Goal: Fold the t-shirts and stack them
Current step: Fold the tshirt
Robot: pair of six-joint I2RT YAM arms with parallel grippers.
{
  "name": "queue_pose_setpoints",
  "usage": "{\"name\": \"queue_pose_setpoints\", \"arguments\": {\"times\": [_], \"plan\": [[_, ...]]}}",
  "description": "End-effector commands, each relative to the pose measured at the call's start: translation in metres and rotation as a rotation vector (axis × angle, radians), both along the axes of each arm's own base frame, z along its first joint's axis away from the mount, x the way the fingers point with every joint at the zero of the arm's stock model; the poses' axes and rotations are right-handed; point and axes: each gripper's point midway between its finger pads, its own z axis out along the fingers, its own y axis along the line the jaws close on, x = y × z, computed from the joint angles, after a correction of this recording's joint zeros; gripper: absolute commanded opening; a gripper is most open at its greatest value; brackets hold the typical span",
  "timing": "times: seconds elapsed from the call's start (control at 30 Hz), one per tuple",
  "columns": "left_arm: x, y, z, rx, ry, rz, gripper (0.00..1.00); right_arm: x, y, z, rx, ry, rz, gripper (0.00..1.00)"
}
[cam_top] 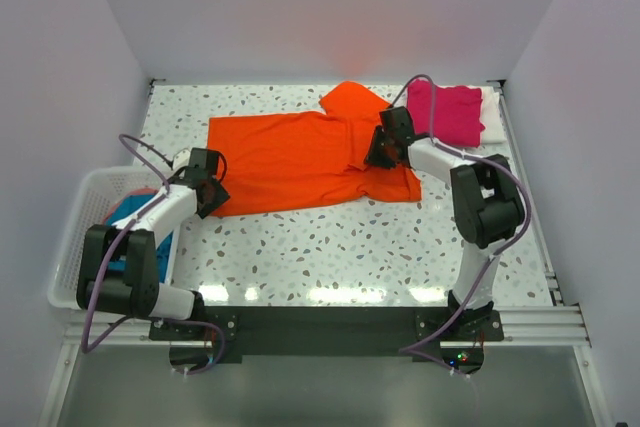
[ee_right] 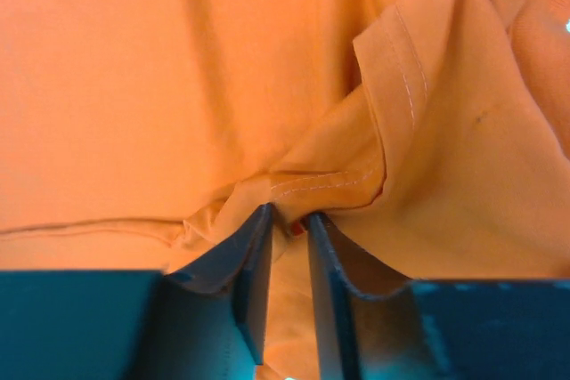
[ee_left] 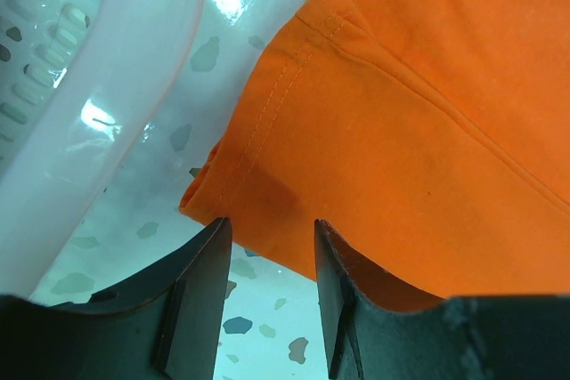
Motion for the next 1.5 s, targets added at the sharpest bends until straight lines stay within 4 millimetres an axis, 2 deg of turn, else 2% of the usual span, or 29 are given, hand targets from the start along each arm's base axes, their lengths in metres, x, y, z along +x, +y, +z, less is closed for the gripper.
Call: {"name": "queue_pose_setpoints", "arguments": {"times": [0.0, 0.13, 0.17, 0.33, 0.37, 0.4, 0.47, 0.5, 0.57, 0.63, 0.7, 0.77, 0.8, 0.83, 0.87, 0.9, 0.93, 0.97, 1.0, 1.03, 1.07, 1.13, 1.23, 1.47], "plan": [[-0.003, 0.010, -0.002, 0.030, 0.015, 0.051, 0.47, 0.022, 0.013, 0.011, 0.035, -0.059, 0.001, 0.25], [0.002, 0.010, 0.005, 0.035, -0.002, 0.042, 0.47, 0.038, 0.017, 0.019, 0.039, -0.087, 0.003, 0.17], [0.003, 0.010, 0.006, 0.036, -0.004, 0.040, 0.47, 0.045, 0.020, 0.026, 0.047, -0.105, 0.004, 0.15], [0.007, 0.010, 0.015, 0.039, -0.020, 0.030, 0.48, 0.059, 0.034, 0.030, 0.083, -0.110, 0.039, 0.15], [0.008, 0.010, 0.016, 0.038, -0.022, 0.029, 0.49, 0.062, 0.038, 0.034, 0.094, -0.124, 0.044, 0.17], [0.008, 0.010, 0.018, 0.039, -0.027, 0.027, 0.53, 0.064, 0.039, 0.033, 0.097, -0.124, 0.049, 0.24], [0.008, 0.008, 0.021, 0.035, -0.029, 0.022, 0.59, 0.067, 0.043, 0.034, 0.103, -0.129, 0.065, 0.32], [0.010, 0.009, 0.025, 0.033, -0.040, 0.025, 0.64, 0.067, 0.044, 0.035, 0.106, -0.131, 0.072, 0.43], [0.010, 0.009, 0.031, 0.035, -0.048, 0.024, 0.69, 0.068, 0.044, 0.042, 0.103, -0.143, 0.081, 0.52], [0.009, 0.008, 0.036, 0.031, -0.061, 0.022, 0.74, 0.067, 0.043, 0.052, 0.102, -0.161, 0.088, 0.59], [0.005, 0.008, 0.039, 0.028, -0.064, 0.026, 0.76, 0.063, 0.039, 0.068, 0.093, -0.176, 0.084, 0.59], [-0.001, 0.008, 0.038, 0.027, -0.054, 0.030, 0.76, 0.052, 0.028, 0.071, 0.051, -0.152, 0.074, 0.59], [-0.005, 0.007, 0.037, 0.023, -0.058, 0.035, 0.76, 0.048, 0.021, 0.088, 0.033, -0.180, 0.052, 0.59], [-0.008, 0.008, 0.036, 0.029, -0.058, 0.040, 0.76, 0.037, 0.012, 0.080, 0.021, -0.151, 0.046, 0.59], [-0.010, 0.008, 0.036, 0.029, -0.059, 0.047, 0.74, 0.031, 0.004, 0.083, 0.004, -0.151, 0.024, 0.59], [-0.014, 0.009, 0.033, 0.031, -0.053, 0.051, 0.72, 0.024, -0.002, 0.098, 0.009, -0.176, 0.009, 0.59], [-0.016, 0.010, 0.031, 0.034, -0.052, 0.061, 0.70, 0.018, -0.009, 0.100, 0.013, -0.175, -0.010, 0.58], [-0.018, 0.011, 0.029, 0.036, -0.047, 0.065, 0.69, 0.006, -0.020, 0.086, 0.006, -0.138, -0.027, 0.58], [-0.020, 0.011, 0.026, 0.038, -0.039, 0.066, 0.66, -0.001, -0.025, 0.098, 0.016, -0.160, -0.034, 0.57], [-0.021, 0.012, 0.025, 0.041, -0.038, 0.073, 0.65, -0.007, -0.030, 0.096, 0.013, -0.158, -0.042, 0.57], [-0.019, 0.012, 0.025, 0.043, -0.046, 0.073, 0.63, -0.019, -0.037, 0.083, 0.006, -0.127, -0.054, 0.57], [-0.017, 0.013, 0.019, 0.050, -0.044, 0.073, 0.61, -0.029, -0.046, 0.088, 0.009, -0.140, -0.067, 0.55], [-0.013, 0.015, 0.011, 0.066, -0.021, 0.077, 0.59, -0.052, -0.056, 0.071, -0.010, -0.107, -0.077, 0.54], [-0.008, 0.020, -0.007, 0.107, 0.030, 0.094, 0.59, -0.076, -0.082, 0.040, -0.072, -0.040, -0.113, 0.53]]}}
